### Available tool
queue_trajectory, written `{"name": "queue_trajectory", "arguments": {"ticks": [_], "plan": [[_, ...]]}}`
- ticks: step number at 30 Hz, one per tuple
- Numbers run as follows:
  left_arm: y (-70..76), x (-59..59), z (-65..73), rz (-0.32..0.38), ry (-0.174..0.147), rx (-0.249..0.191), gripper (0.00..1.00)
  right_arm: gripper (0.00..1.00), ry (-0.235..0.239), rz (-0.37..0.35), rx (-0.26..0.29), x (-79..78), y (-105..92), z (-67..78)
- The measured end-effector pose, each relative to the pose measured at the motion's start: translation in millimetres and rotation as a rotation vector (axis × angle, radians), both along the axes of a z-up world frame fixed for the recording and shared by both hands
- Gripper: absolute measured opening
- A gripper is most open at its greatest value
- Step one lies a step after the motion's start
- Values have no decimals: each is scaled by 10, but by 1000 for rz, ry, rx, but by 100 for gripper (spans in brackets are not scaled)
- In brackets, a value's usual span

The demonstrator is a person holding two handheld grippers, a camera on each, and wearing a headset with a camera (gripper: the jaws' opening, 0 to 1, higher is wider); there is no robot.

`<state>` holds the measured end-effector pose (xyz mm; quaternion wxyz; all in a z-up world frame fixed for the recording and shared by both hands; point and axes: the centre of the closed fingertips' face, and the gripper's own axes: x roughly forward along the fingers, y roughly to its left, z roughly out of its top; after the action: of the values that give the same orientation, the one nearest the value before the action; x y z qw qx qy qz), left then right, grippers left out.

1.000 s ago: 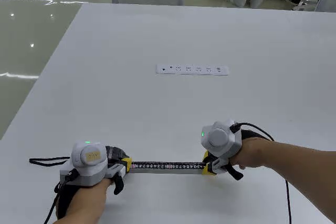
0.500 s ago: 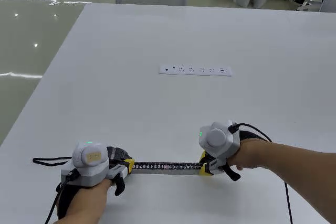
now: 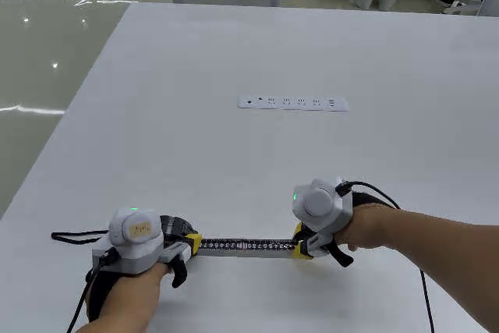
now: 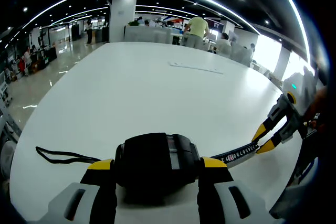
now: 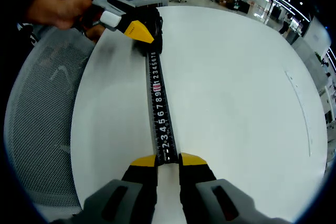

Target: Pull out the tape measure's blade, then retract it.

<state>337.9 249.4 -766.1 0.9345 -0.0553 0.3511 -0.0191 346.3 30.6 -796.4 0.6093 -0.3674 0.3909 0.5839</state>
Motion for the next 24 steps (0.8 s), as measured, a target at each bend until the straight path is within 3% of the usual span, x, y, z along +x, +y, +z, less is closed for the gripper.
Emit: {"name": "queue_trajectory", "arguments": {"ticks": [24], "plan": [[-6,2,0,0,3,-10,58,14,4,11,12,-16,146,9]]}}
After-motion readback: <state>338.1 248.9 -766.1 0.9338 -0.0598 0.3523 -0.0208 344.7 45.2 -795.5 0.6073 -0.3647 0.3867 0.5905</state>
